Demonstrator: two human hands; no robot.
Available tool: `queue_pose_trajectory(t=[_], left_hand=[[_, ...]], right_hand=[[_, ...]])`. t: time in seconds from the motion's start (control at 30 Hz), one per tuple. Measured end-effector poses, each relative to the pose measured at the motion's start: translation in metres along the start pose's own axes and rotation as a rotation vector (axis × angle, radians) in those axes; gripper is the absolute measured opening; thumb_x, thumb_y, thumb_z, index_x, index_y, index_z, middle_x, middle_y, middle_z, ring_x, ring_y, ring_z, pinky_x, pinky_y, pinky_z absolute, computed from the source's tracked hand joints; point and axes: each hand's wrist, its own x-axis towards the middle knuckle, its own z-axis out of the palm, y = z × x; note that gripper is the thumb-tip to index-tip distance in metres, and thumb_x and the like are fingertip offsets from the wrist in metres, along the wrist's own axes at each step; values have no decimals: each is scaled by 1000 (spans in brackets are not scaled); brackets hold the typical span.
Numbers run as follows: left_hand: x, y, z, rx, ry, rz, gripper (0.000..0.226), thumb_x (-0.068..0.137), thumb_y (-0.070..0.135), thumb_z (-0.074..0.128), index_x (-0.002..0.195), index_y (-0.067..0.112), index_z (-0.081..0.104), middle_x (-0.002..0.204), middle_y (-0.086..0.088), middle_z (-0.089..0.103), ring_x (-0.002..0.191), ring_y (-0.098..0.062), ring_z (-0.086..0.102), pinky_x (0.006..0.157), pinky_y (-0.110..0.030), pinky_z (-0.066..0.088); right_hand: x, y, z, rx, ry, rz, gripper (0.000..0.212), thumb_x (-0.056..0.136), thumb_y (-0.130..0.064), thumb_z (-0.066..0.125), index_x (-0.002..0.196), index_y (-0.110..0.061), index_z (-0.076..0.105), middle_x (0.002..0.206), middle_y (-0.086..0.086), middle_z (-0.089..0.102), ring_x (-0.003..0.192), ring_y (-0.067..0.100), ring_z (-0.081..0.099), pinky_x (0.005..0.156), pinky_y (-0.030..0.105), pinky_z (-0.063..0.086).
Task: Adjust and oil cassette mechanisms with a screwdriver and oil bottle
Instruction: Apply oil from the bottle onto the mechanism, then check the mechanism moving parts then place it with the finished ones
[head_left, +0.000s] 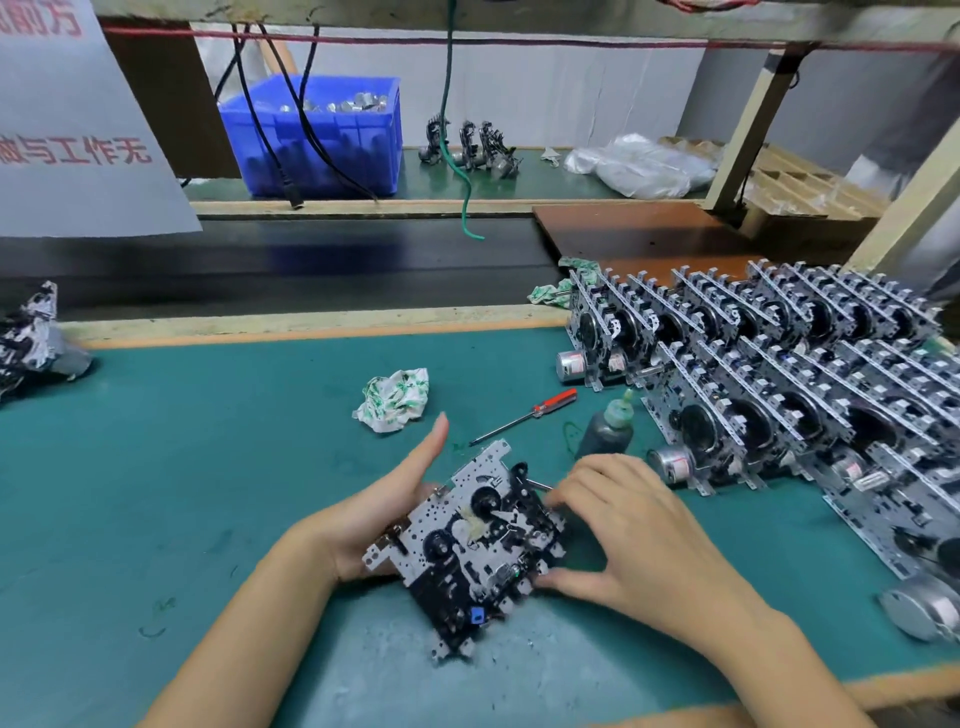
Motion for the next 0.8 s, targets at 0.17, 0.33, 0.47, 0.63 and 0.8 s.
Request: queue_pose_trajectory(t=[0.17,0.33,0.47,0.63,0.8], left_hand=[[-21,-4,-11,171,242,130,86,61,85,37,85,12,74,88,-11,74,71,-22,69,60,-26,54],[-48,-44,21,1280,884,287,82,51,98,12,73,29,50,61,8,59,65,-5,58,54,-25,38],[-45,-60,41,1531,999,259,75,47,94,5,78,35,41,79,14,65,81,-4,64,58,-24,34],[-39,-61,38,1441,1070,495,60,57,83,39,46,24,40,34,2,46,30,-16,50,40,-19,22],[-33,-61,39,1403,1163,591,62,54,80,41,40,20,34,29,2,36,25,-15,41,39,-18,21]], right_hand=[[-10,-8,15,81,77,131,57,65,-76,48,70,-21,59,74,-11,55,79,9,45,74,23,34],[-12,-12,27,71,92,109,53,78,-68,47,71,-16,57,73,-6,54,70,17,51,71,26,32],[-12,-10,27,49,78,64,46,80,-60,51,72,-15,54,73,-4,52,67,19,50,70,29,34],[-15,-12,28,34,138,51,46,79,-58,53,63,-15,52,65,-3,49,61,19,46,64,27,32],[-15,-14,31,60,155,61,48,78,-59,53,61,-14,52,63,-4,49,60,19,46,62,28,32]])
